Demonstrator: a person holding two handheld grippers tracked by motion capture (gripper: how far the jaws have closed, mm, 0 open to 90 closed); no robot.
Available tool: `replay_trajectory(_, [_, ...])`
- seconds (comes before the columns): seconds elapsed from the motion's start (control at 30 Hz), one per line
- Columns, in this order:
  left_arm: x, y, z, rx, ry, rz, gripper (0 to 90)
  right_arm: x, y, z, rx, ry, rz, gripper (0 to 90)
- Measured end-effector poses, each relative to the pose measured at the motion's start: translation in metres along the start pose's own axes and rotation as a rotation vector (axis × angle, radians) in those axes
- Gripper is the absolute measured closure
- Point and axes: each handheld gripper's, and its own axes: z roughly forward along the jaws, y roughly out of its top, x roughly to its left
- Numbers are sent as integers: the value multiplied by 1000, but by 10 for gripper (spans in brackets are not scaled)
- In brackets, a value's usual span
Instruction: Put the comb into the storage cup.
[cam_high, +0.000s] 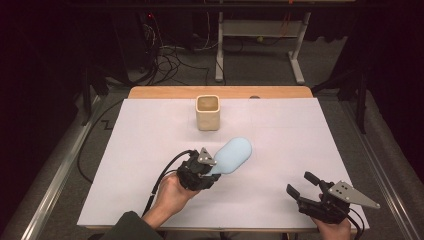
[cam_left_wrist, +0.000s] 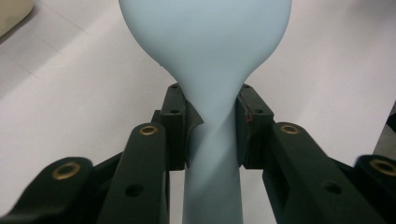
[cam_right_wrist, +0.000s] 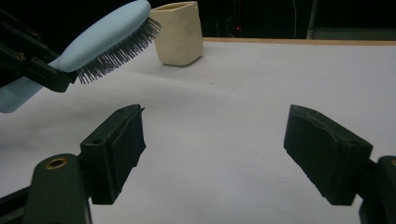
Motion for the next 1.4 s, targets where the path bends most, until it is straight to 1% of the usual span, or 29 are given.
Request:
replay_trajectory(0.07, [0,0,1,1,0,4,695,0,0,1,-4,8,9,206])
replay_trajectory(0.23, [-1,0,2,1,1,7,695,2,1,2,-3,18,14,205])
replay_trajectory(0.43, [-1,1,2,-2,1,12,695,5,1,6,2,27,3,204])
replay_trajectory(0.6, [-1,2,4,-5,-8,18,695,8,3,9,2,27,-3,204])
replay_trajectory(0.73, [-2,3,7,-8,-14,21,695,12,4,12,2,28,-15,200])
replay_trajectory(0.97, [-2,4,8,-11,-23,31,695,22,6,20,15,49,-21,197])
replay_trajectory(1.1, [-2,5,8,-16,-25,36,695,29,8,26,22,64,-25,189])
replay_trajectory(1.17, [-3,5,7,-26,-27,42,695,32,8,31,30,80,-29,183])
replay_trajectory(1.4, [-4,5,6,-31,-25,44,695,45,11,50,57,133,-39,167])
